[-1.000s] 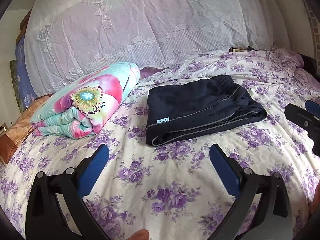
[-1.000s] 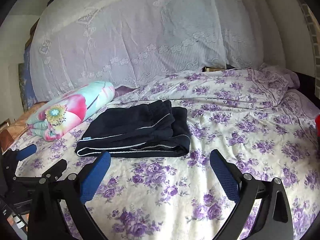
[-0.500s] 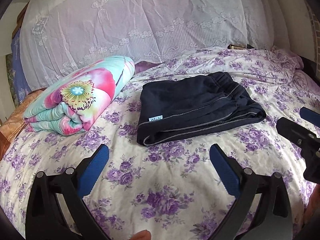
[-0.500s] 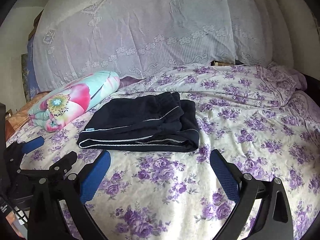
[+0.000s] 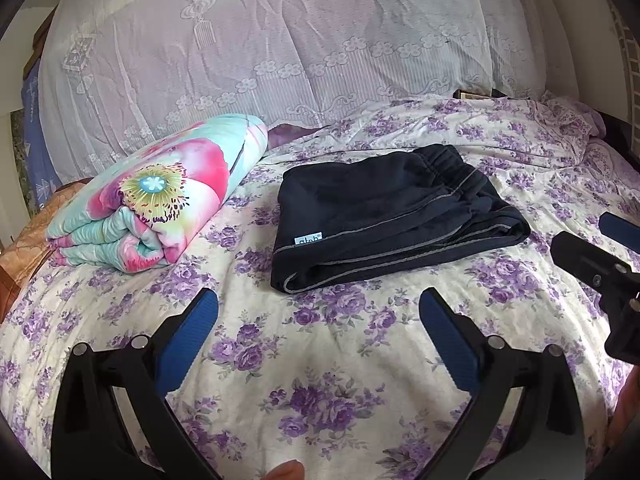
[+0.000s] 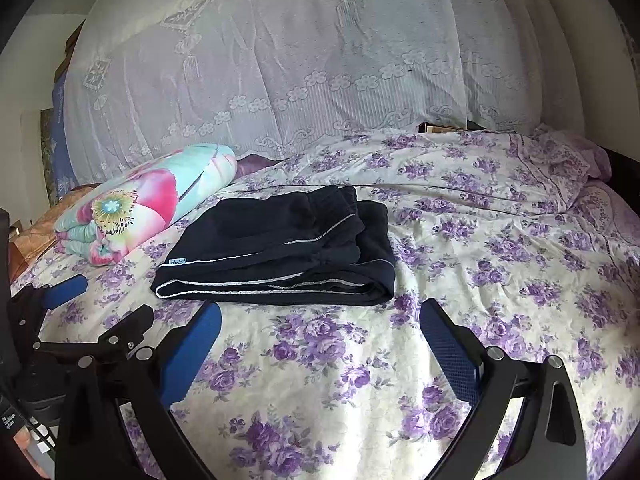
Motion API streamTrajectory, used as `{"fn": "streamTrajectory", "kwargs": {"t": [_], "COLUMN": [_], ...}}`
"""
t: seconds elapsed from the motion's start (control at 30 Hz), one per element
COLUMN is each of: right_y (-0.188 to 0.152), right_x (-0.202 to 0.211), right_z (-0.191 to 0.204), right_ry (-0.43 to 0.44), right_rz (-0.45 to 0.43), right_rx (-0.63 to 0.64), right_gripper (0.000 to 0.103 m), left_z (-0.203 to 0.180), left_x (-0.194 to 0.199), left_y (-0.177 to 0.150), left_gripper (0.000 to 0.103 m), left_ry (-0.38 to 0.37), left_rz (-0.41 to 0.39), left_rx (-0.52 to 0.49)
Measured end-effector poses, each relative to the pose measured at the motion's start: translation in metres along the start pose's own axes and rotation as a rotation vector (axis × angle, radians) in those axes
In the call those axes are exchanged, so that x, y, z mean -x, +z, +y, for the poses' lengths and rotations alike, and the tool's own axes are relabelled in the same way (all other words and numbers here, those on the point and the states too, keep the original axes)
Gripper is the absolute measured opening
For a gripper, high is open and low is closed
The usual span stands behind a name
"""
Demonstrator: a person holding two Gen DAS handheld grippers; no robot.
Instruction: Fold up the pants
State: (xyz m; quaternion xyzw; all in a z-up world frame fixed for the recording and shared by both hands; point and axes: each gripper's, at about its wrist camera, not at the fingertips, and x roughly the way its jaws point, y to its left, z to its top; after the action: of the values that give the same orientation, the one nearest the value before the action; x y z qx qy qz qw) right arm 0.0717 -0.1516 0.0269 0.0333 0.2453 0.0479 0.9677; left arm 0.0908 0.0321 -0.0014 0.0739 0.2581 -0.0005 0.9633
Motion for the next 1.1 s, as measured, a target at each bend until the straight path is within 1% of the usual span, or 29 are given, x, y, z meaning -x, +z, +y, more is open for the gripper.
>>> {"fn": "streamTrajectory", "kwargs": {"t": [0.3,1.03,1.1], "right_y": [-0.0003,-0.0010,-0.0010], "right_x": [-0.0031,-0.0054,-0.0054], "right_z": [-0.0013,-0.0023,-0.0024], "right_ry": [-0.002,0.000,0.000], "right_rz": [0.016,0.023,0.022], "right_rx": [-0.007,-0.012,-0.012], "right_gripper": [0.100,0.100,0.100], "left_z": [0.0001,-0.0008,-0.0004], "left_x": [-0.0001,-0.0003,-0.0005], "left_y": [0.0004,0.0001,-0.0003], "left_gripper": [0.098,0.098,0.098], "left_ry": [-0.002,-0.001,-0.010], "left_rz": [0.003,0.003,0.002], "left_rx": [0.001,0.001,0.002]}}
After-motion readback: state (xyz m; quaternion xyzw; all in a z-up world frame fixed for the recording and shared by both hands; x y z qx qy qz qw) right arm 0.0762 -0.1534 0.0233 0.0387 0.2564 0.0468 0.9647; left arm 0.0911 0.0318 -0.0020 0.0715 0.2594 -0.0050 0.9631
